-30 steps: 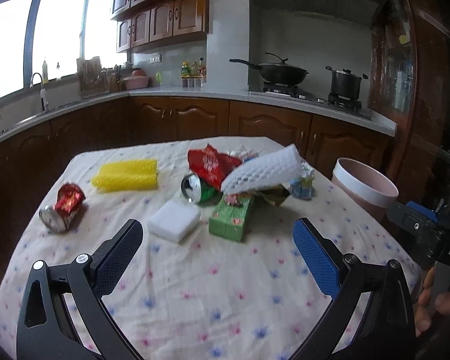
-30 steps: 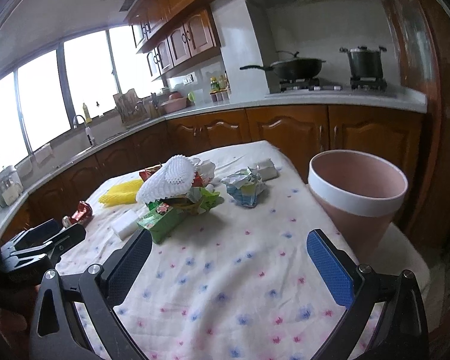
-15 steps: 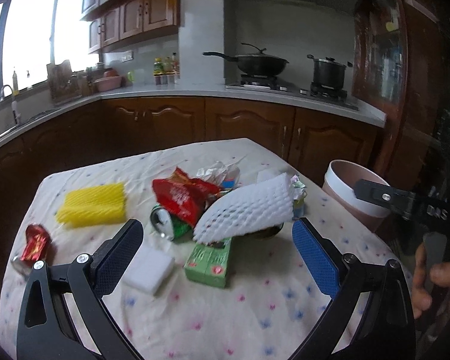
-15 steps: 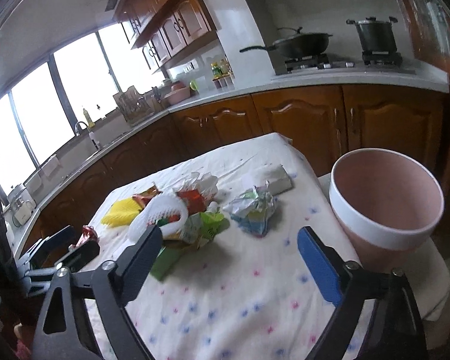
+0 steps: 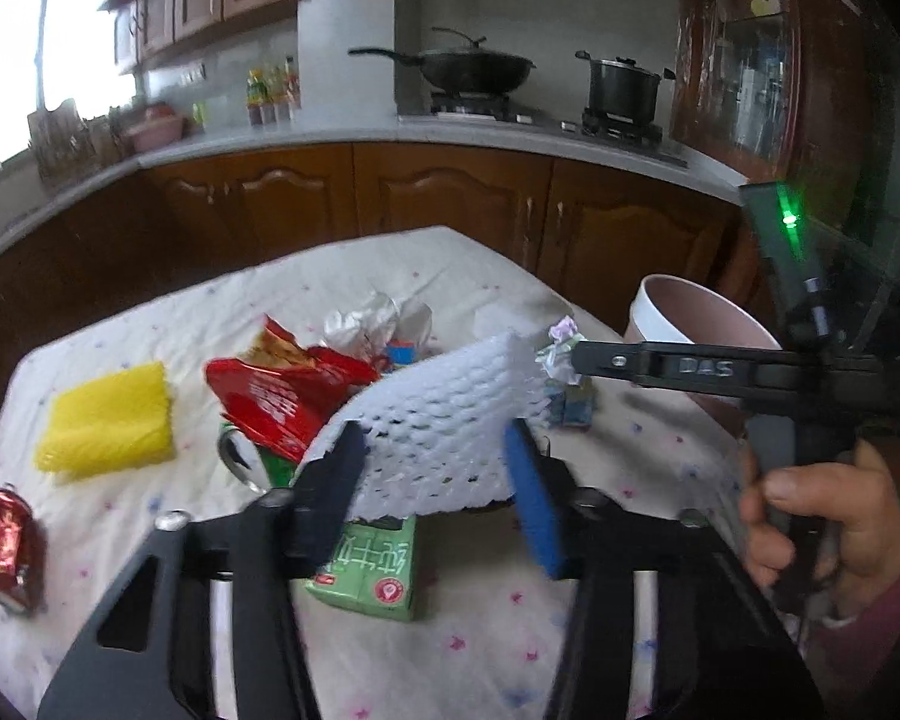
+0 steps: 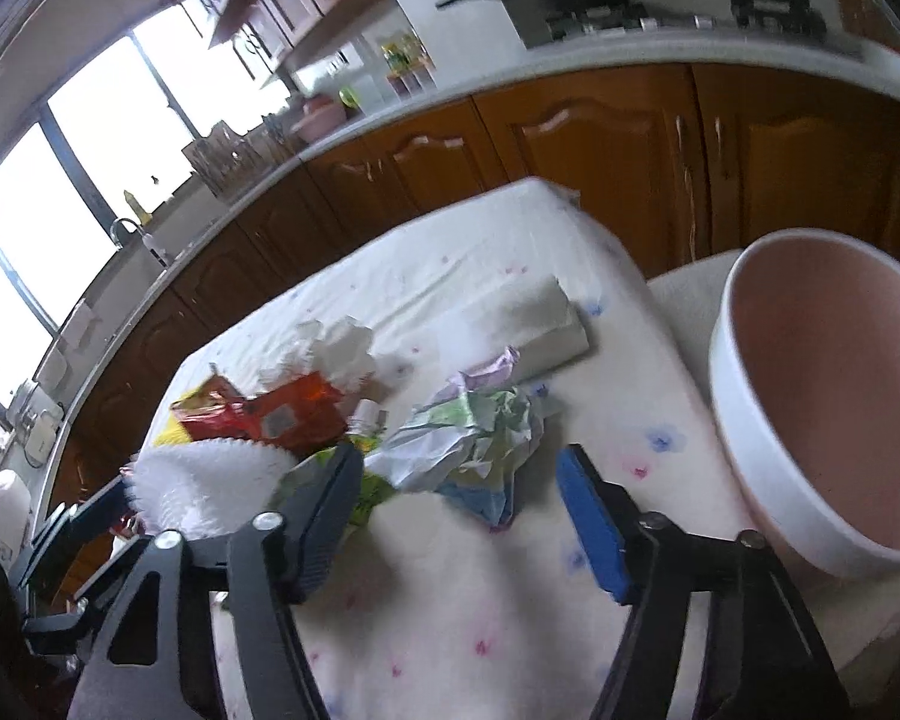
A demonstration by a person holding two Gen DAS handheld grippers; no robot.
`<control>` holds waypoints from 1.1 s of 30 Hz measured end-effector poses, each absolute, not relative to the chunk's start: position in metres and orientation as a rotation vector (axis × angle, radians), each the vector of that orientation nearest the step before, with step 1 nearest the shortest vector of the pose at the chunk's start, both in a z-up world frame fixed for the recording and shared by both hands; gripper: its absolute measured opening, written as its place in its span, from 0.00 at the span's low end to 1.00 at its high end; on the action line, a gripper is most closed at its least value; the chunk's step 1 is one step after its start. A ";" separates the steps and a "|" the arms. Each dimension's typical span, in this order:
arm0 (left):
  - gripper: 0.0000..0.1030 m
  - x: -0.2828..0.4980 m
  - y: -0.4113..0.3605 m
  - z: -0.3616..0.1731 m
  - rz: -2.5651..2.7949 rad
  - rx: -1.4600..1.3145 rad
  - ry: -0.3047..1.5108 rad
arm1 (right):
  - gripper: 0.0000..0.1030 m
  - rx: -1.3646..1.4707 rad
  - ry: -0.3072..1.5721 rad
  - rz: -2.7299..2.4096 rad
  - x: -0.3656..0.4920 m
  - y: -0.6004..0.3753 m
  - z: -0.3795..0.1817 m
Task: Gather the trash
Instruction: 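Grasp the white foam net with the left tool while the right tool grasps crumpled wrappers, then carry both items to the pink bin and open both tools to drop them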
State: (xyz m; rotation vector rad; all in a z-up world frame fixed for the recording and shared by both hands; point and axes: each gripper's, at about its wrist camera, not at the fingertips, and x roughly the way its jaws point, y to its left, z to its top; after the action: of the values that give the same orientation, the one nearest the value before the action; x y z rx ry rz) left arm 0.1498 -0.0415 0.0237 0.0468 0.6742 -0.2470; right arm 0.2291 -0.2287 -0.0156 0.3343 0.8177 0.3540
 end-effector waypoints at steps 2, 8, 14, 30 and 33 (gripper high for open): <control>0.22 0.153 -0.040 0.021 -0.273 0.026 0.692 | 0.59 0.329 0.837 0.353 0.238 -0.226 -0.022; 0.09 0.149 -0.032 0.022 -0.282 -0.007 0.690 | 0.05 0.340 0.852 0.400 0.238 -0.220 -0.031; 0.08 0.135 -0.028 0.040 -0.282 -0.030 0.632 | 0.02 0.344 0.789 0.421 0.216 -0.226 -0.014; 0.08 0.128 -0.077 0.083 -0.395 -0.033 0.535 | 0.02 0.374 0.654 0.364 0.161 -0.290 0.032; 0.08 0.131 -0.092 0.086 -0.426 -0.036 0.532 | 0.02 0.386 0.635 0.334 0.153 -0.308 0.036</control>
State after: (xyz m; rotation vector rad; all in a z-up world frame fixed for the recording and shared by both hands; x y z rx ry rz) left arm 0.1312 -0.0916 0.0857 -0.0356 0.5318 -0.4257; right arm 0.1527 -0.3077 0.0355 0.3863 0.6351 0.3338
